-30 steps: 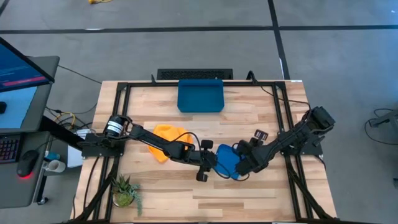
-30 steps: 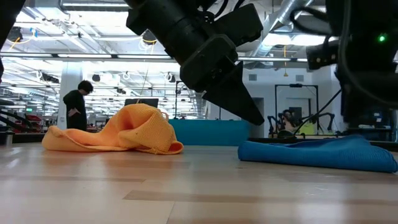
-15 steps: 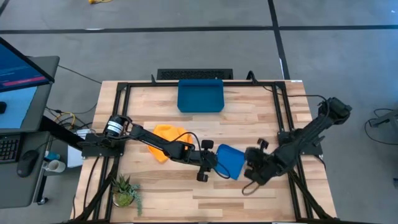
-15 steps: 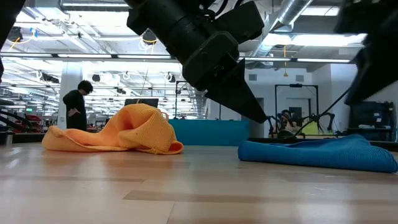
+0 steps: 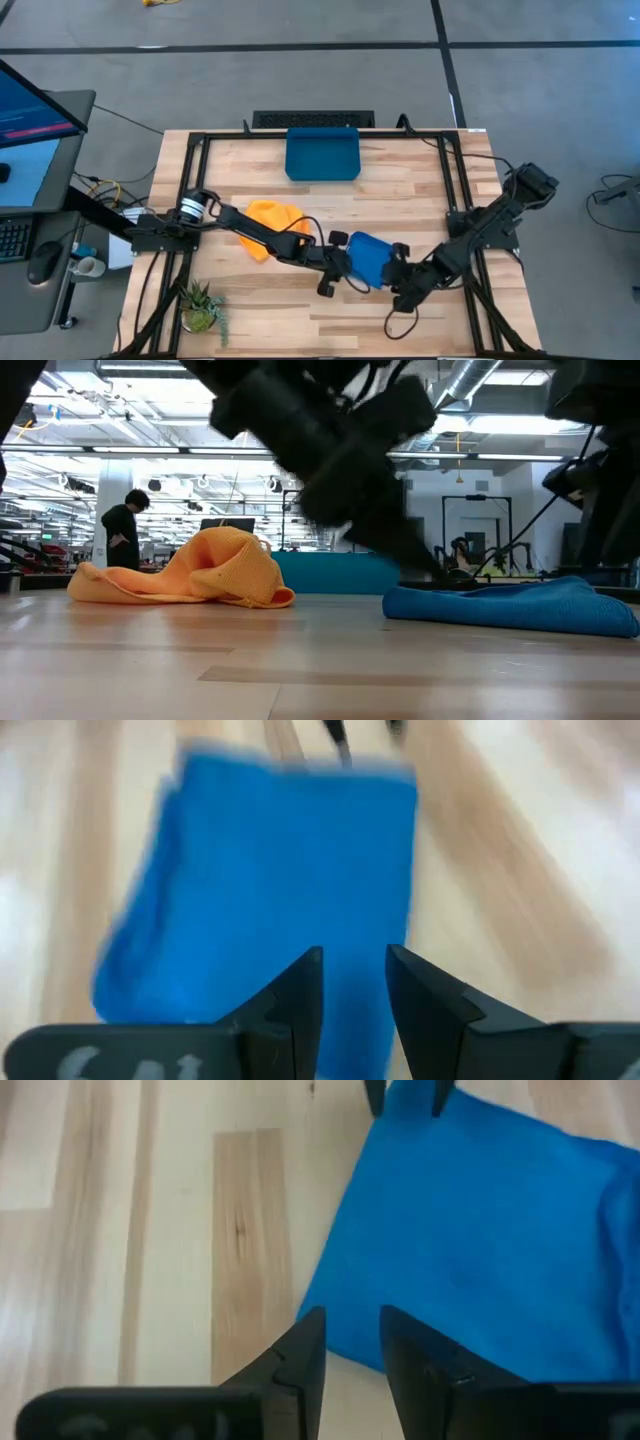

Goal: Roll microfiber towels into tight, uniform cylinder then place into a basket
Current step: Fold the blue microfiber towel

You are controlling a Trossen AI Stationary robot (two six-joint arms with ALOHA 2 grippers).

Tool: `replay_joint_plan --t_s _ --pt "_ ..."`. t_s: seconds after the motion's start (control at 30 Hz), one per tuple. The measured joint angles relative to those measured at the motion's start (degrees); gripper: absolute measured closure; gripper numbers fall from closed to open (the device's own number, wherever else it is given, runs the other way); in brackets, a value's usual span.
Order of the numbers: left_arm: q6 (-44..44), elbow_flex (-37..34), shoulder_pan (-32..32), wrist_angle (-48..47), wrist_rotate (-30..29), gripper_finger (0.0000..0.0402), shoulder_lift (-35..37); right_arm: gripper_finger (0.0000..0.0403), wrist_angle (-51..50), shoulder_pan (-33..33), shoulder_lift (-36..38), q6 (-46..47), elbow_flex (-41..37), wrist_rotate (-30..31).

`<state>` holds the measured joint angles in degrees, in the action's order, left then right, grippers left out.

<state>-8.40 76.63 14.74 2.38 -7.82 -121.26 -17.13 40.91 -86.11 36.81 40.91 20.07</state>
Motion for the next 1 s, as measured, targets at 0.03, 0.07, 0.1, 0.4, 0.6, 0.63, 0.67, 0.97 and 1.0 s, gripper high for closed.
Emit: replay_joint_plan --t_s 0.03,0.07,0.1,0.4,0.6,0.63,0.67,0.97,1.0 --pt "-0.82 0.00 0.00 1.48 -0.17 0.0297 -0.62 0.0284 0.42 -0.45 -0.68 -0.24 0.04 -0.68" --pt "-1.41 0.03 0.00 1.90 -0.22 0.0297 -0.86 0.0284 0.60 -0.85 -1.45 -0.26 0.10 -1.66" --pt "-1.61 0.05 0.02 1.68 -0.23 0.0297 -0.83 0.0284 0.03 -1.19 -1.89 -0.29 -0.06 -2.27" --pt "2.00 0.14 -0.61 -0.70 2.34 0.0297 -0.75 0.0284 1.14 -4.84 -7.55 0.73 0.35 -11.28" --pt "3.54 0.13 -0.59 -2.70 7.16 0.0297 -0.75 0.0284 -2.12 -6.19 -6.21 2.04 0.26 -12.68" --pt "3.55 0.12 -0.61 -3.10 7.77 0.0297 -0.75 0.0284 -2.33 -6.38 -5.71 2.04 0.22 -12.74" --pt "3.65 0.12 -0.61 -3.51 8.11 0.0297 -0.75 0.0284 -2.73 -6.61 -5.22 2.06 0.14 -12.77" --pt "6.17 0.14 -0.66 -4.87 8.95 0.0297 -0.75 0.0285 -7.38 -7.31 -4.01 0.71 0.10 -12.62" --pt "6.18 0.12 -0.66 -4.84 8.85 0.0297 -0.75 0.0285 -7.58 -7.31 -4.01 0.41 0.13 -12.53"
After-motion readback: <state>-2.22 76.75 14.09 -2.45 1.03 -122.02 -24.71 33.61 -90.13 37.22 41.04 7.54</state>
